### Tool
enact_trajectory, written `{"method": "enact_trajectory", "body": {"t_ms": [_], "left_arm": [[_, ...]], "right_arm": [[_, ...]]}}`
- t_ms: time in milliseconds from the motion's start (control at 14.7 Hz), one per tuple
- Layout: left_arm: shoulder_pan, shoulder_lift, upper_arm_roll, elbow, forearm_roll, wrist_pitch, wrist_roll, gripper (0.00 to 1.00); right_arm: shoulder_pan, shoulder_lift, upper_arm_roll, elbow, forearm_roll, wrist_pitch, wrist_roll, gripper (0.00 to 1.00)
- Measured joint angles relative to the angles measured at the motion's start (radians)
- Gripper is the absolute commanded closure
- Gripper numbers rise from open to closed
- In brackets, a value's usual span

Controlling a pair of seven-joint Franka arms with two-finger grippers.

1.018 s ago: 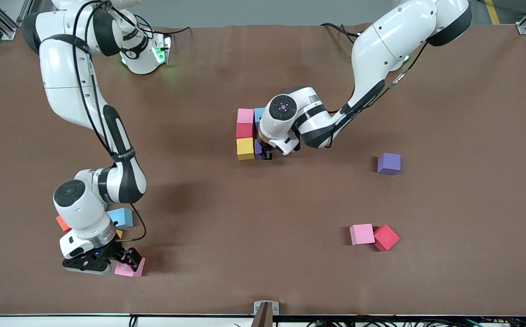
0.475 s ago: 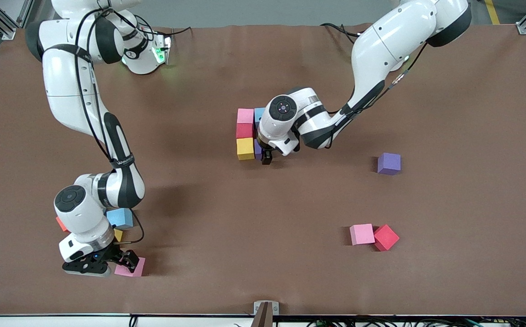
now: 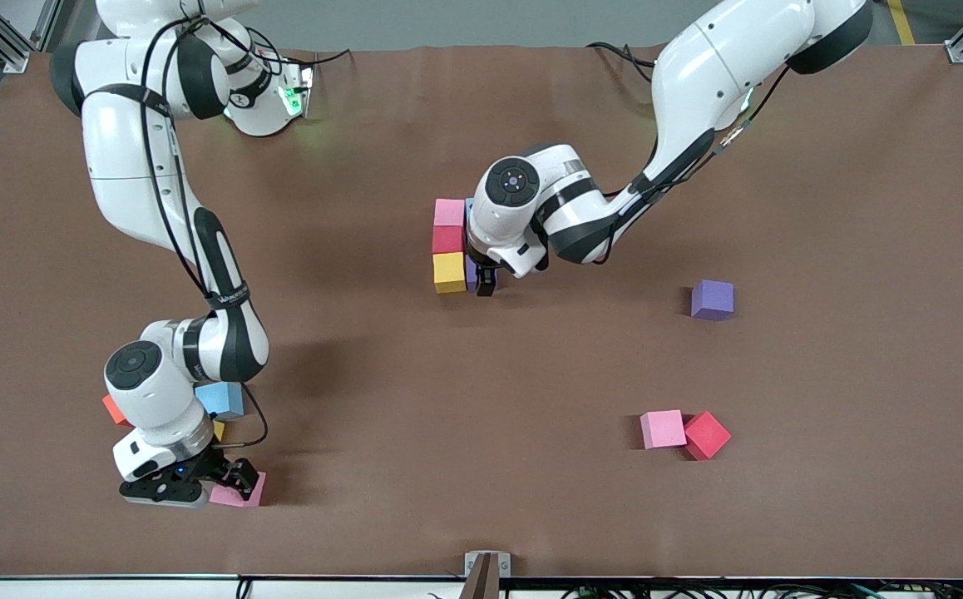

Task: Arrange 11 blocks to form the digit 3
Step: 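Grasp the pink cube with the right gripper while the left gripper reaches purple, then lift the pink cube with the right gripper while the left gripper grasps purple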

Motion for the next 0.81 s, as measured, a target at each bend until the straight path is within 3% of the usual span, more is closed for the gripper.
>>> {"method": "enact_trajectory", "body": {"t_ms": [204, 475, 814], "left_arm": [[0.088, -0.070, -0.003, 0.013, 0.003, -0.079, 0.126, 0.00], [0.270, -0.126, -0.005, 0.013, 0.004, -0.214, 0.433, 0.00], [0.488, -0.165, -0.007, -0.011, 0.004, -0.277, 0.731, 0.00]], "right_arm": [[0.002, 0.006, 0.001, 0.000, 0.000, 0.000, 0.000, 0.00], [0.003, 0.013, 0.002, 0.001, 0.000, 0.000, -0.001, 0.00], [0.004, 0.023, 0.002, 0.001, 0.000, 0.000, -0.017, 0.03]]}}
